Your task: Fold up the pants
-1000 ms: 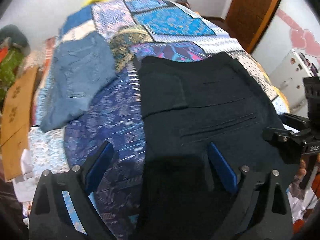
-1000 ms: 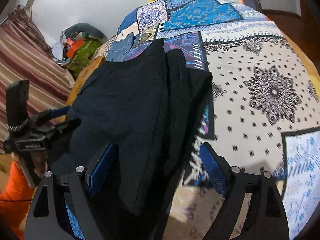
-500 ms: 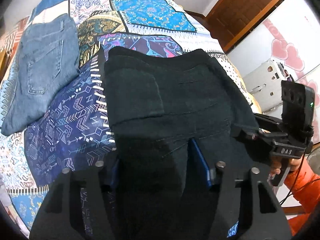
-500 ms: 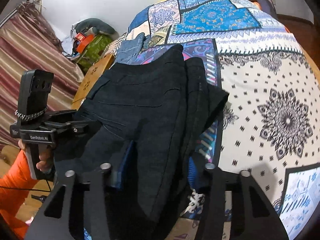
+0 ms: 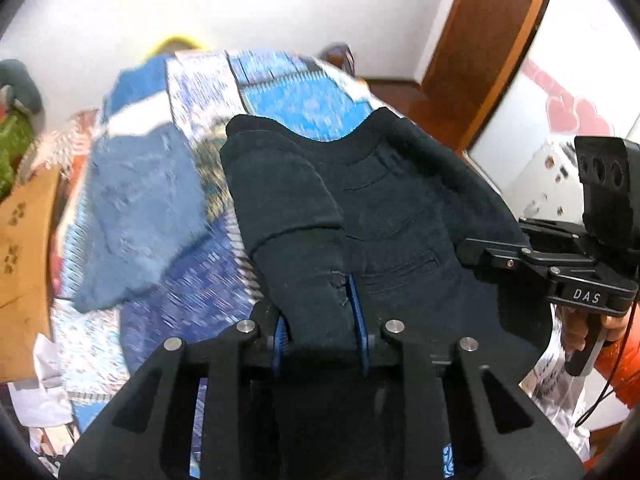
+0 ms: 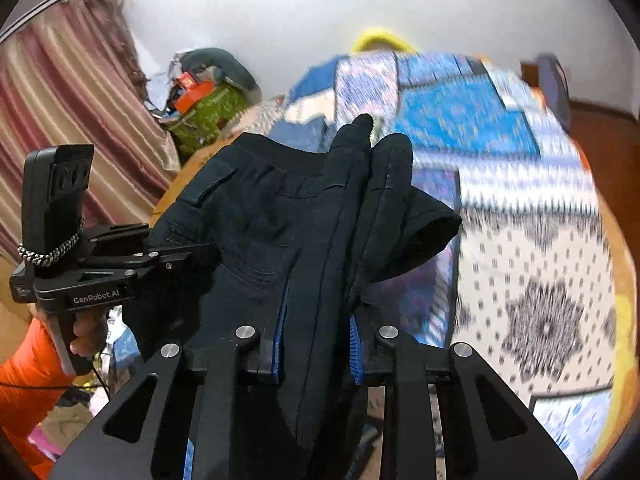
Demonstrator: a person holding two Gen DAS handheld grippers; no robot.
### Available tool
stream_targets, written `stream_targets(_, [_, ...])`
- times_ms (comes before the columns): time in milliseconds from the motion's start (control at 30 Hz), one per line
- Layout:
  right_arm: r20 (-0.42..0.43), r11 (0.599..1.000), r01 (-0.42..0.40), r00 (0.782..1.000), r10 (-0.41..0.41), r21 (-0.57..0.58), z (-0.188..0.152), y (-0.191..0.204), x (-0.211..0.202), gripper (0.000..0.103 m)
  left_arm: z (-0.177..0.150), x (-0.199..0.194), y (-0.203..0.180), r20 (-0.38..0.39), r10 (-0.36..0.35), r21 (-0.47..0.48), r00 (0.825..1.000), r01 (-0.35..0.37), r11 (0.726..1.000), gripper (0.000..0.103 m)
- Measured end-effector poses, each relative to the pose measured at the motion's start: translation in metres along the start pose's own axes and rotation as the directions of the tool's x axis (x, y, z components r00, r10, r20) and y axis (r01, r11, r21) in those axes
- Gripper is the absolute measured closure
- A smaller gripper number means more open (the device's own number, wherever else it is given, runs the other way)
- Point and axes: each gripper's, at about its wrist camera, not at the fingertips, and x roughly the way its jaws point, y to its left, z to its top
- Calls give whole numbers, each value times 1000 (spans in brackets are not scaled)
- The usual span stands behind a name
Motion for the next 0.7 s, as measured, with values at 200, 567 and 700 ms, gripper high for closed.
stream_targets(200, [91,994,-29,995,38,-104,46,37,-4,81,25,-54,28,146,73,-34,987,-69,997,76])
stream_targets(567, [138,965,-90,982,127,-247,123,92,55,81,58,-88,113,257,224,-118,940,-200,973,76])
stream_targets(700, [110,963,-104,985,135,-248,139,94,96,81,66,-71,148,231,261,-152,937,-230,961,76])
